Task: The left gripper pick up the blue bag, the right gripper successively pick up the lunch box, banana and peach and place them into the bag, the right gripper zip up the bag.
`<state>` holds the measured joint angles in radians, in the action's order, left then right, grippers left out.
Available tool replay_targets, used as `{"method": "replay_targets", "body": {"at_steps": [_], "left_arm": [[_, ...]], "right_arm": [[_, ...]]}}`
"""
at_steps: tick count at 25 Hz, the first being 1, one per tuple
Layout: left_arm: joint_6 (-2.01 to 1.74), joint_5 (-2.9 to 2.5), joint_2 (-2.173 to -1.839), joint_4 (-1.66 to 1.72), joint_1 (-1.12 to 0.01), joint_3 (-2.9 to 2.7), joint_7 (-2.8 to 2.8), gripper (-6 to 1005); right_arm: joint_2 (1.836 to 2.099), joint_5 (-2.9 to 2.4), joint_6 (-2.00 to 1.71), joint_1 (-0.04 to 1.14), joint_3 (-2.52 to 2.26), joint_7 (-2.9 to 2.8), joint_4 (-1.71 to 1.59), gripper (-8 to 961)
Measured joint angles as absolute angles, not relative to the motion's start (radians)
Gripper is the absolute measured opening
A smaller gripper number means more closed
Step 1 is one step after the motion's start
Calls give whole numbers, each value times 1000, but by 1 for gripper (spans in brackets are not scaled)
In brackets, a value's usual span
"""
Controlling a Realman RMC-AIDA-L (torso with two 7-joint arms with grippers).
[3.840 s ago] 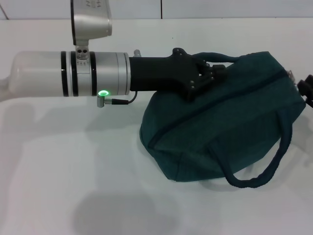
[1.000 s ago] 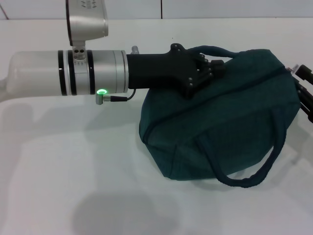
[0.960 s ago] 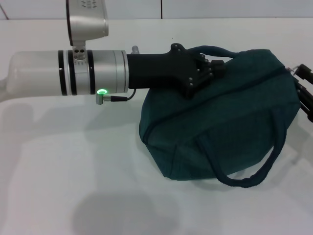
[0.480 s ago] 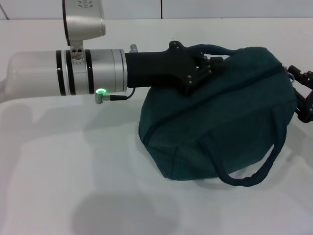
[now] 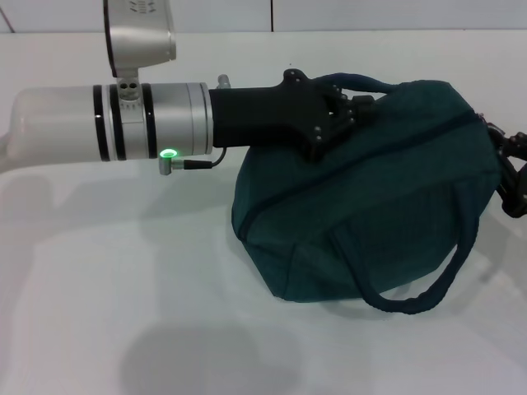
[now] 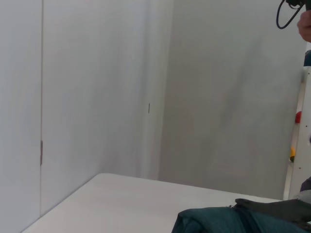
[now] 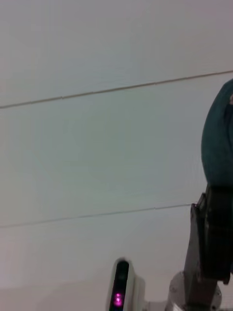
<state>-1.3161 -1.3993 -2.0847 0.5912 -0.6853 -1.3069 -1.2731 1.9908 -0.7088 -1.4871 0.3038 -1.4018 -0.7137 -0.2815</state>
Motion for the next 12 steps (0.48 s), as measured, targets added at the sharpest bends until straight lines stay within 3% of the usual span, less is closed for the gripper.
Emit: {"method": "replay_targets", "body": {"at_steps": [4, 12], "left_arm": [[-1316, -1399, -2085, 589, -684, -1307, -1273, 88], [-1314, -1399, -2085, 591, -686, -1307, -1273, 93]], "right_arm": [[1999, -700, -1499, 297, -1393, -655, -275, 119], [2003, -693, -1446, 295, -1300, -720, -226, 7]]}}
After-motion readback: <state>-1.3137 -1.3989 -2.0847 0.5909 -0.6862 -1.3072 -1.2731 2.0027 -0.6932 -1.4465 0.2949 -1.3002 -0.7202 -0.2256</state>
